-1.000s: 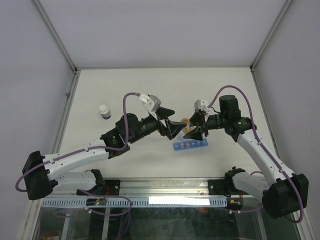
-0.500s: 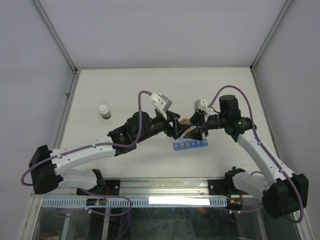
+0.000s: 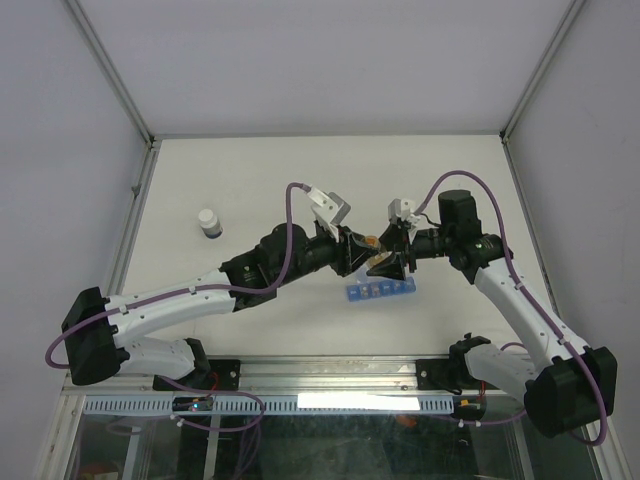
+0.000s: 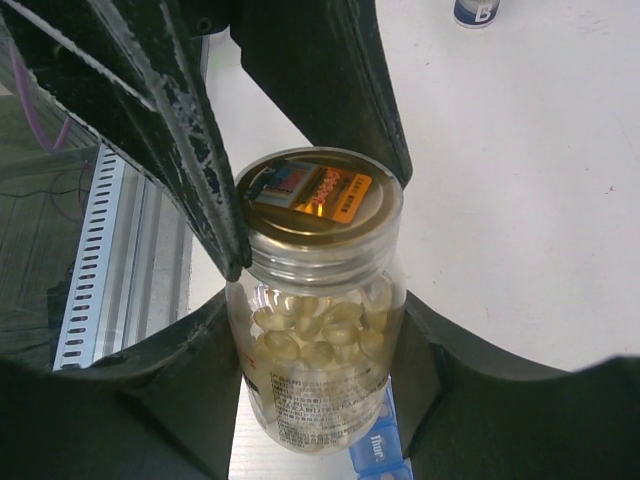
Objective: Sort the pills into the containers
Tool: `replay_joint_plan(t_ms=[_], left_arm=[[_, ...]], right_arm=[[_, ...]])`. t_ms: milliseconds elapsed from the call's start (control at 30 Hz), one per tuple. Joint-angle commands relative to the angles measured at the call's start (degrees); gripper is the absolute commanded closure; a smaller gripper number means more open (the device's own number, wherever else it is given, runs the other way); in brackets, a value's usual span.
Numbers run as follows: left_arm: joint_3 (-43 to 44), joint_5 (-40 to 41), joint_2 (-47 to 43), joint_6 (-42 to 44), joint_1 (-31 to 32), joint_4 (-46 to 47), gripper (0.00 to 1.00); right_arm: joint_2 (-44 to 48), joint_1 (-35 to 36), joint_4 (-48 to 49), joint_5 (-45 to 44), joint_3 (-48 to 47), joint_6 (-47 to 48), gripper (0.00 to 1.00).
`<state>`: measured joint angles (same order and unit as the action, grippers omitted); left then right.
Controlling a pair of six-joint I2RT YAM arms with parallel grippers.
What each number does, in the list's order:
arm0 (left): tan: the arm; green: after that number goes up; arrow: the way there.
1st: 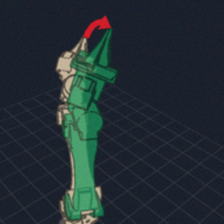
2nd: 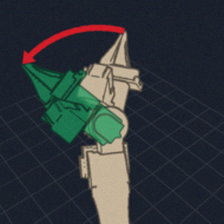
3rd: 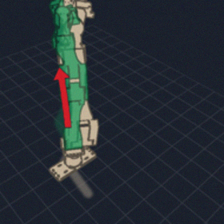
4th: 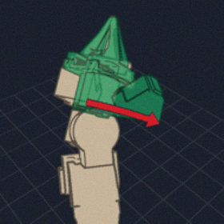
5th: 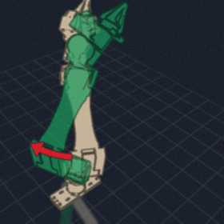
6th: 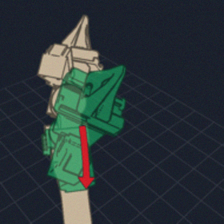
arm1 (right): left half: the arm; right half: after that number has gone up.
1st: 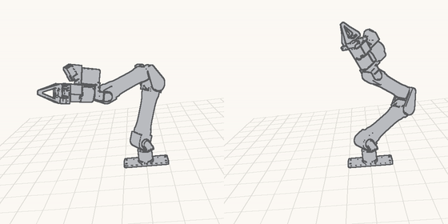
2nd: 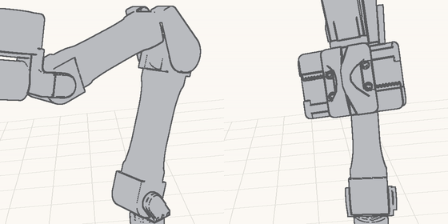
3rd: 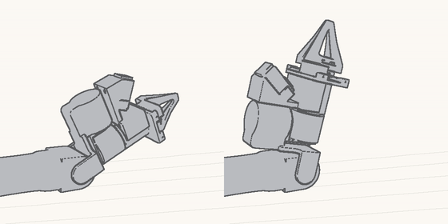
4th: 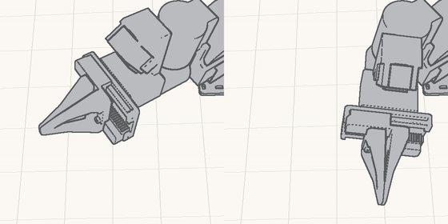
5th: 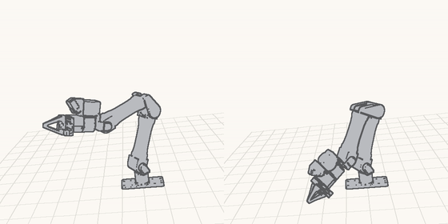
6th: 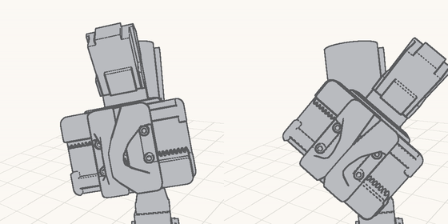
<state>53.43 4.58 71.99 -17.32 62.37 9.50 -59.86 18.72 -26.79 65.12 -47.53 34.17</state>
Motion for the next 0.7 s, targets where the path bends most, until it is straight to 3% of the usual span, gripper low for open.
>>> replay_joint_plan(t_ms=[0,167,333,467,500,533,567,633,667], left_arm=[[2.5,0.4,-0.3,0.6,0.5,1.0,0.82],[1.3,-3.5,-0.7,5.0,0.5,2.0,0.96],[-4.9,-13.6,-3.5,17.8,0.4,8.9,0.96],[-6.3,-15.6,-4.6,18.1,-1.5,9.8,0.94],[-6.4,-16.3,-4.8,17.3,-1.9,10.2,0.90],[-6.6,-16.4,-5.1,16.4,-2.1,10.7,0.78],[-6.9,-15.7,-5.5,15.4,-2.2,11.5,0.63],[-8.1,-13.1,-6.9,12.3,-2.3,13.7,0.22],[-9.0,-11.7,-7.7,10.9,-2.4,14.9,0.11]], right_arm=[[0.7,-0.2,2.1,1.5,-1.3,-0.2,1.00],[0.8,-0.3,2.1,1.6,-1.3,-0.2,1.00],[0.9,-0.3,1.9,1.8,-1.4,-0.2,1.00],[1.0,-0.2,1.9,2.0,-1.4,-0.2,1.00],[1.0,-0.2,2.0,1.9,-1.4,-0.3,1.00],[1.0,-0.3,1.9,2.0,-1.4,-0.3,1.00],[1.0,-0.2,1.9,1.9,-1.4,-0.3,1.00],[1.0,-0.3,1.9,2.0,-1.4,-0.3,1.00],[1.1,-0.4,1.9,2.0,-1.4,-0.3,1.00]])
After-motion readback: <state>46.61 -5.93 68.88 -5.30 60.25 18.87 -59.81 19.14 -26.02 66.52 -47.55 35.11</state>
